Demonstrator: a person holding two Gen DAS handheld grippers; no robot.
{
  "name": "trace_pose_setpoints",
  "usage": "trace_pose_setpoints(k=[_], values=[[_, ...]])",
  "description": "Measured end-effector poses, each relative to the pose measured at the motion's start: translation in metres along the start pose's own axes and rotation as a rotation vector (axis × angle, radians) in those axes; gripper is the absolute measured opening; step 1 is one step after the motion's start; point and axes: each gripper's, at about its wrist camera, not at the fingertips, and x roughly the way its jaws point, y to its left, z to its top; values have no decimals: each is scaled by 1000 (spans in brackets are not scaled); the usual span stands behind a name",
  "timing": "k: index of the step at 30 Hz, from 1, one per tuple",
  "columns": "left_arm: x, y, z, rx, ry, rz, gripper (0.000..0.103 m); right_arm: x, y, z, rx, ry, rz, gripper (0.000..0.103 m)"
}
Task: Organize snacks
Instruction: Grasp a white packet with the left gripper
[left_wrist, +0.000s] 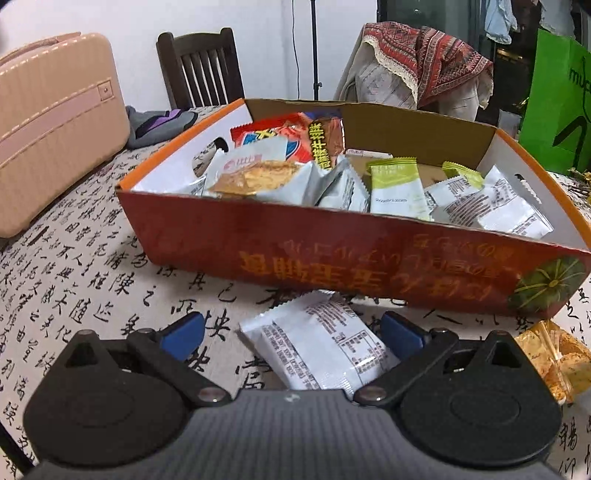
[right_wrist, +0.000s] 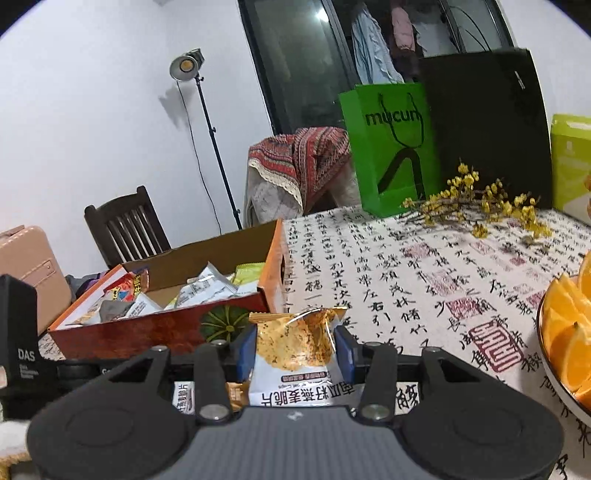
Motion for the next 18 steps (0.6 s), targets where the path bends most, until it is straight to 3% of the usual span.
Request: trace_pose_setpoints(k=[6,9,14,18], values=[[-4,7,-5,-12,13,-20,103,-1,-3,0,16,3,4,45],[-7,10,-7,-12,7,-42,95,1,-4,-1,23,16,3,45],[-17,8,-8,33,-26,-89,55,2,-5,-1,30,20,2,45],[-23,7,-15,77,-51,-115,48,3,-4,-2,27,27,2,45]])
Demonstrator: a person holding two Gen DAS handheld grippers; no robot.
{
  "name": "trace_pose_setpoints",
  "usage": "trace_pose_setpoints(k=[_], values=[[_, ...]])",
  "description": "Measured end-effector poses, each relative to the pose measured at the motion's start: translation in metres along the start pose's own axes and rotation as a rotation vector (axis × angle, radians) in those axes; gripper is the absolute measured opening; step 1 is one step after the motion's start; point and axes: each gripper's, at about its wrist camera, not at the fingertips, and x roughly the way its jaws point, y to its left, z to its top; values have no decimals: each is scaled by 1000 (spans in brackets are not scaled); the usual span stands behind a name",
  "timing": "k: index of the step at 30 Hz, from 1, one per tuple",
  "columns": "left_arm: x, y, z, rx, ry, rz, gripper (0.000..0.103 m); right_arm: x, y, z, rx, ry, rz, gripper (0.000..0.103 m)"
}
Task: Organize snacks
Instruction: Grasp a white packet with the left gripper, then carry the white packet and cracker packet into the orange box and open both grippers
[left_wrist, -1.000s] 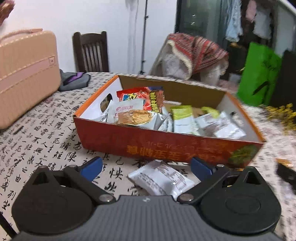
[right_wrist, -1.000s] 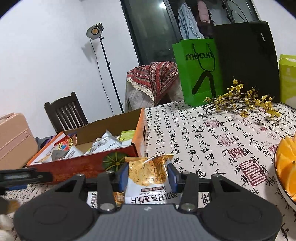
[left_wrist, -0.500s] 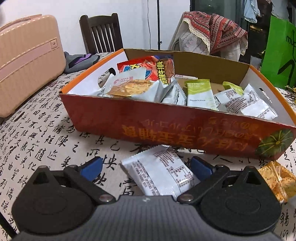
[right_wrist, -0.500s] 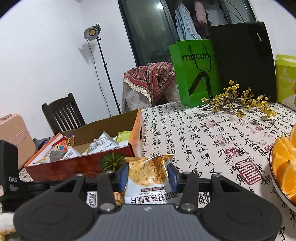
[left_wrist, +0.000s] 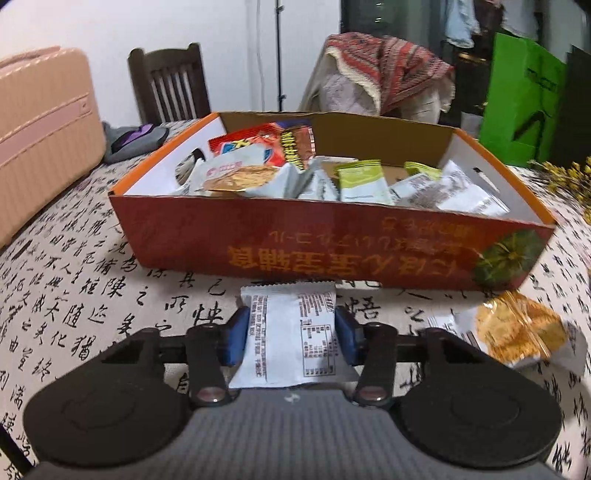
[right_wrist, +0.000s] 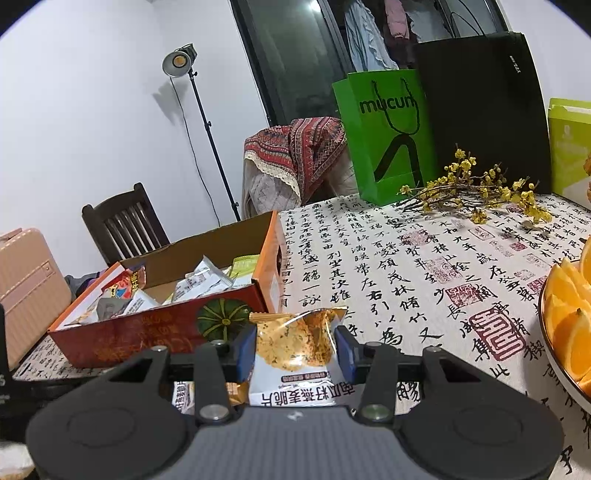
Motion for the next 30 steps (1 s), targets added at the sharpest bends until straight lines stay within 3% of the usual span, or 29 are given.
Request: trace_pose_setpoints(k=[14,30], values=[[-23,15,-9,8,-33,-52,48,3,-1,0,2,7,19,45],[-81,36,5,-2,-185,-167,48,-16,24,7,-42,-56,70,44]])
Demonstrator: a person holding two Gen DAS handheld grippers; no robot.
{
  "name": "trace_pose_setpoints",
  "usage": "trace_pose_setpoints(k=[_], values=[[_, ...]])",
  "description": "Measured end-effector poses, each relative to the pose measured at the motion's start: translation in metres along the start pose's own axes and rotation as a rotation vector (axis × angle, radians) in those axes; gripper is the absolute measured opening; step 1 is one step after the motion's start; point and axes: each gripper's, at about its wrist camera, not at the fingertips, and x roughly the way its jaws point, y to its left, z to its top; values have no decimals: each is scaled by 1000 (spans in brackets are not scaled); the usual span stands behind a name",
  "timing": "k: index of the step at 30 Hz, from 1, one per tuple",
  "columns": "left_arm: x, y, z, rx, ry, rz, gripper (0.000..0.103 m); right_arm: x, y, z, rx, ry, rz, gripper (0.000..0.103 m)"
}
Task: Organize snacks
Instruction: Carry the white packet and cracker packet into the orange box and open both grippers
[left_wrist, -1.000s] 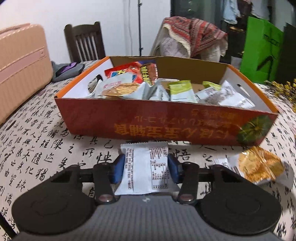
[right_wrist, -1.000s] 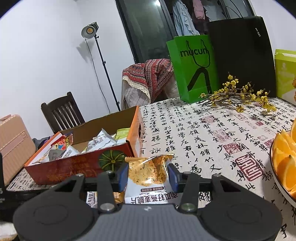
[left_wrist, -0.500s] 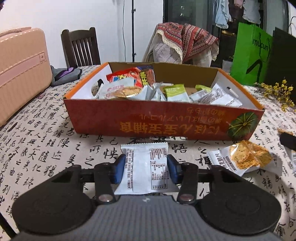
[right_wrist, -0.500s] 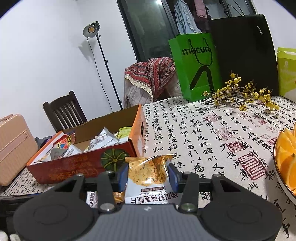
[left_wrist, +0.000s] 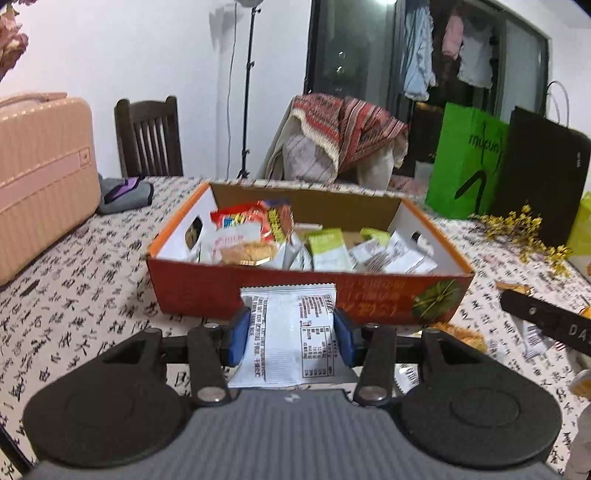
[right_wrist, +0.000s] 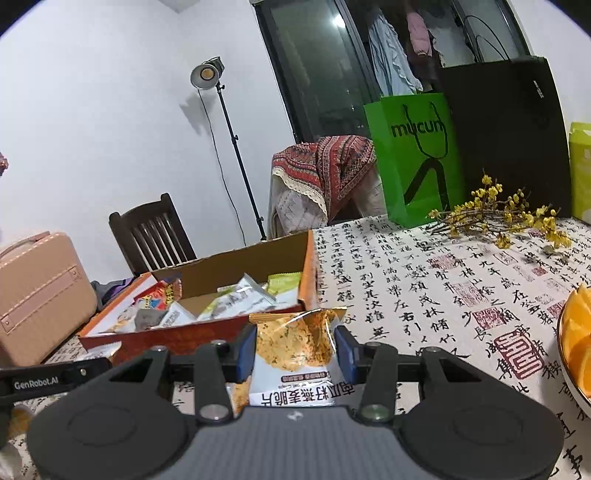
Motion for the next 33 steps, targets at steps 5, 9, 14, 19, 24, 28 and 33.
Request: trace_pose_setpoints(k=[5,9,14,19,24,28,33], values=[[-7,4,10,4,-39,-32,48,-6,17,9,-30,-16,-8,44],[-11,7,19,0,-68,-49,48,-6,31,21,-53,-40,-13,44],[-12,13,32,-13,-97,-60,48,0,48,33,-69,-52,-18,44],[-6,18,48,-31,-117,-71,48,10,65,43,-80,-64,-17,44],[7,25,69,-47,-129,-47,48,24,77,59,-73,-81,-16,44],[22,31,86,-49,-134,-22,48,41,85,76,-63,-92,-13,44],[53,35,92,-79,-109,-3,48,70,94,84,-81,-85,-15,44]])
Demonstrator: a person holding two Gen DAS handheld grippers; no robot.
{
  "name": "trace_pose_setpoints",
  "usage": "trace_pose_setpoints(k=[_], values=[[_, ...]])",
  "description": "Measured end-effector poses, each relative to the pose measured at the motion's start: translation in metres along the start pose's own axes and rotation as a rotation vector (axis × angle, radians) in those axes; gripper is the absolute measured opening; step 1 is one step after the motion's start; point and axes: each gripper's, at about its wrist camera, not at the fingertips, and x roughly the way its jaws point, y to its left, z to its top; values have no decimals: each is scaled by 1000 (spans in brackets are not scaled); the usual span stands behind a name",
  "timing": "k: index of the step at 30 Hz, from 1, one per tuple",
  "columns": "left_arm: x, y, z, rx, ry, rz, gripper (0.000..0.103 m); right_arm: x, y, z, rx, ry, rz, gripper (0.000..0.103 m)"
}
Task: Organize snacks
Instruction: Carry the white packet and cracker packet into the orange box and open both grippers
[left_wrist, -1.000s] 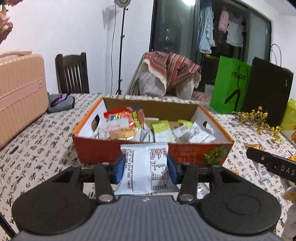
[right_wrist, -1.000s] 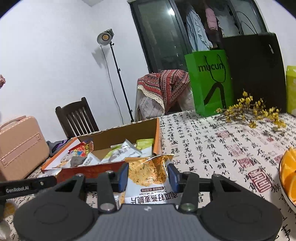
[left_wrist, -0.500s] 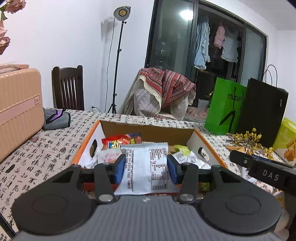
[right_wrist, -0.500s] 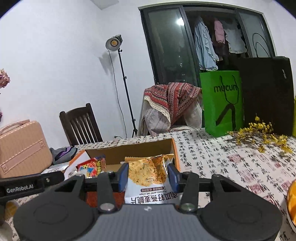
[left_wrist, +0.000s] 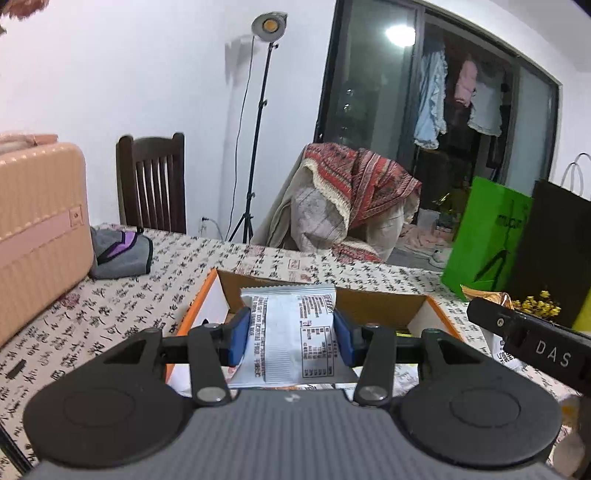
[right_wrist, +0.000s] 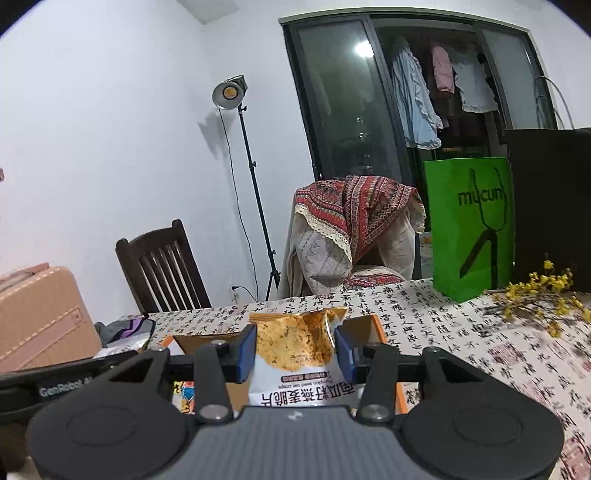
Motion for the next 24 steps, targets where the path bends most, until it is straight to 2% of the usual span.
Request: trace_pose_setpoints(k=[4,11,18,20,22,24], values=[[28,2,-8,-9,20,19,48,27,-2,-9,-2,17,-10,44],[56,10,-26,12,35,37,48,54,-27,-33,25,60,-4,44],[52,8,-32,69,-59,92,48,57,-35,-39,49,64,2,44],[52,2,-35,101,-95,140,48,60,-32,-40,29,63,2,44],[55,-4,-38,144,-107,169,48,59,-27,-41,8,58,1,44],[57,-4,-39,145,-90,153,49,59,-26,-41,1,56,2,44]])
